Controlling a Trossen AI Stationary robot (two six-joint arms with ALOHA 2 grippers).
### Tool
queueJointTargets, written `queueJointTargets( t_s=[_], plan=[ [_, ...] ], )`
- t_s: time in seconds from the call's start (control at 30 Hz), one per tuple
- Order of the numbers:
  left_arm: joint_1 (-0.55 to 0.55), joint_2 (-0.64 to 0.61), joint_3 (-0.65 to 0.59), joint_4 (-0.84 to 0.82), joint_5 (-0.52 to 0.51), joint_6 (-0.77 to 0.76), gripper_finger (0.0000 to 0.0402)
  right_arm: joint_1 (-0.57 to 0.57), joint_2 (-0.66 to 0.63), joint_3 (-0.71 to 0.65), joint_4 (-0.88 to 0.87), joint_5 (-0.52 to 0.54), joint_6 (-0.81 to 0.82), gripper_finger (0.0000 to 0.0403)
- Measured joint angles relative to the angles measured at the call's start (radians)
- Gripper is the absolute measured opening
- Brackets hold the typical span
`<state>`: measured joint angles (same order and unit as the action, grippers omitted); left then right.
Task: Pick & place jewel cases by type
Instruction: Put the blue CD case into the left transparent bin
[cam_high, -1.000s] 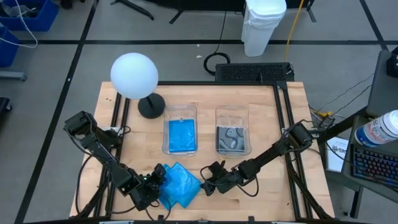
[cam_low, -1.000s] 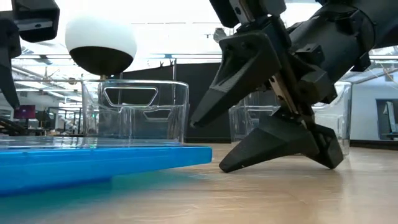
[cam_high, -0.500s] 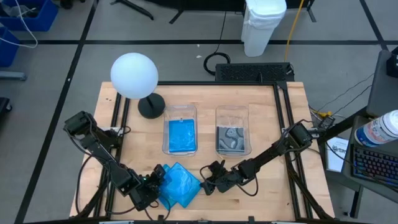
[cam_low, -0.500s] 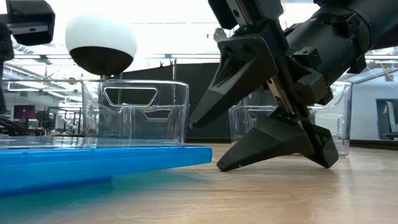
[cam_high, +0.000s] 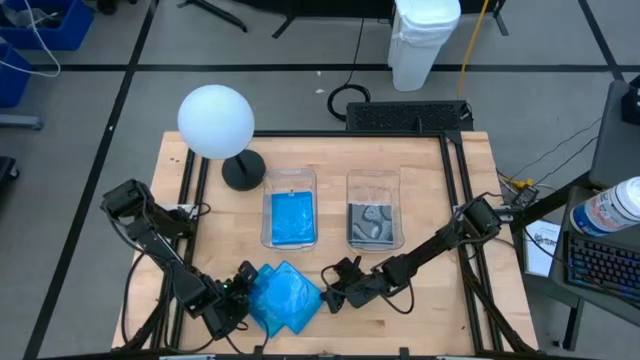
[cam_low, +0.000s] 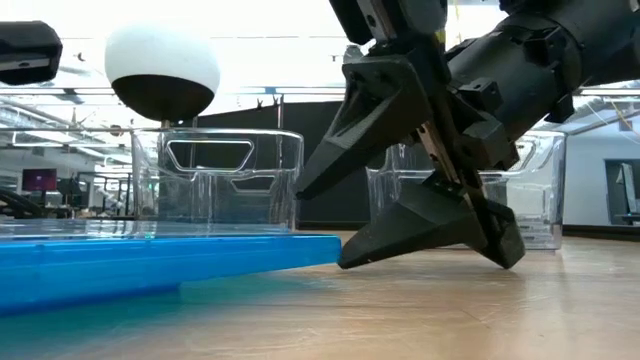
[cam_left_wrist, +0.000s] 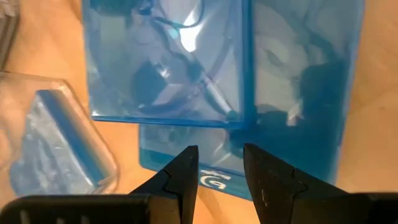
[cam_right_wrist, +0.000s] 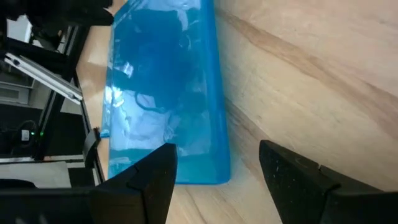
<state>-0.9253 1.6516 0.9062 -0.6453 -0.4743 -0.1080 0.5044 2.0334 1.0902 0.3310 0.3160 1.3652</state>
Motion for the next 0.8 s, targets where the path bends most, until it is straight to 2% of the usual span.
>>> queueJointTargets(
  t_s=[0.1, 0.33, 0.53, 0.8],
  plan=[
    [0.0, -0.001, -0.011, 0.009, 0.032, 0.001, 0.0131, -0.001, 0.037, 0.026, 0.018, -0.008, 0.004, 0.0219],
    [0.0, -0.002, -0.066, 0.078, 0.057, -0.006, 0.0131, -0.007, 0.178, 0.187, 0.02, -0.14, -0.017, 0.0219],
    [0.0, -0.004, -0.103, 0.189, 0.055, 0.013, 0.0131, -0.013, 0.169, 0.194, -0.029, -0.145, -0.033, 0.0219],
    [-0.027, -0.001, -0.097, 0.186, 0.002, -0.03, 0.0131, -0.013, 0.167, 0.194, -0.051, -0.141, -0.042, 0.0219]
  ],
)
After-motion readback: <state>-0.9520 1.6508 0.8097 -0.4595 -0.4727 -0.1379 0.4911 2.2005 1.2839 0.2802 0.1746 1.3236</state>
